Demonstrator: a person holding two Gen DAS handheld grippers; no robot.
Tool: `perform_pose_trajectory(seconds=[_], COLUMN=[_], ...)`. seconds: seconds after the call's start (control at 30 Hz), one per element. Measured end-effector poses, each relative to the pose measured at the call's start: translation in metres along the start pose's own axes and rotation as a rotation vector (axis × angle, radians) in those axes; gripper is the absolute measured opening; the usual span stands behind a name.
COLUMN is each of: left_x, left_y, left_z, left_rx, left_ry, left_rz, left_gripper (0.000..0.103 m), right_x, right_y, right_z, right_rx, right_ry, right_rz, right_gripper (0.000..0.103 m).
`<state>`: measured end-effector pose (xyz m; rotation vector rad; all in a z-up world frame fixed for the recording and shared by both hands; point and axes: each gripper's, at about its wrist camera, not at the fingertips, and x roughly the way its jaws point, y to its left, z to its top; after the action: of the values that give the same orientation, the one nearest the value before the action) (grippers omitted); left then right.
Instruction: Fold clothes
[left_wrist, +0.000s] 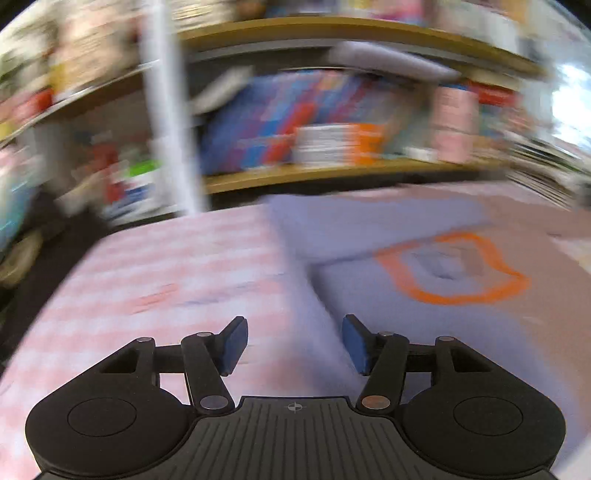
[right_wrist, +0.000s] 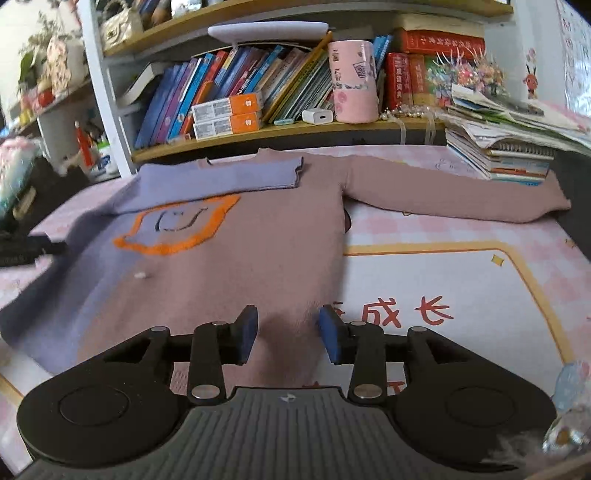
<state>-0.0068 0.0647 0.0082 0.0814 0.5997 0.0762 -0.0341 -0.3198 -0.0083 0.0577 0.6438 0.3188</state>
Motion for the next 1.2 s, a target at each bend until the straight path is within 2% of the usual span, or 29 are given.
perform_pose_trajectory(seconds=[0.03,0.1,0.23,0.4,0.43,0.5,0.53,0.6,0.8,1.03,1.2], left_x=[0.002,0.001,-0.020,-0.024,-0.025,-0.026,-0.027,-0.029,-0.033,-0.032,-0.032], left_y=[0.015,0.038,0.044,0.037,0.036,0.033,0.031,0.029,0.021,0.042,0.048], left_z=[0.000,-0.005,-0.008,-0.015,-0.016,-0.019,-0.020,-0.023,-0.031,-0.041,-0.039], left_rx=[-0.032,-0.095,-0.157,-0.131,-0.126,-0.116,-0.110,-0.100,-0.069,-0.116,-0.138], left_ry=[0.006,0.048,-0.028,-0.013,-0.010,-0.004,0.000,0.006,0.025,0.052,0.050], left_rz=[0.050,0.075,-0.147,-0.191,-0.200,-0.216,-0.225,-0.241,-0.291,-0.238,-0.237], left_gripper=[0.056,0.053,0.056,0.055,0.051,0.026,0.022,0.005,0.004,0.004,0.004], right_x=[0.000,0.000,0.001,0.002,0.003,0.003,0.003,0.002,-0.009,-0.005,0.003], right_y=[0.000,-0.002,-0.006,-0.002,-0.002,-0.004,-0.005,-0.004,-0.002,0.010,0.017], right_z=[-0.001,-0.003,-0.002,-0.001,-0.001,-0.001,-0.001,-0.003,-0.006,-0.008,-0.003], right_rx=[-0.006,-0.007,0.007,-0.003,-0.002,0.012,0.018,0.021,-0.021,-0.022,-0.055], right_ry=[0.003,0.004,0.012,0.021,0.022,0.023,0.020,0.014,0.023,0.014,0.011], right_rz=[-0.004,0.002,0.013,0.004,0.005,0.016,0.021,0.025,-0.012,0.027,0.022], right_gripper=[0.036,0.036,0.033,0.026,0.023,0.016,0.014,0.012,0.011,0.011,0.011])
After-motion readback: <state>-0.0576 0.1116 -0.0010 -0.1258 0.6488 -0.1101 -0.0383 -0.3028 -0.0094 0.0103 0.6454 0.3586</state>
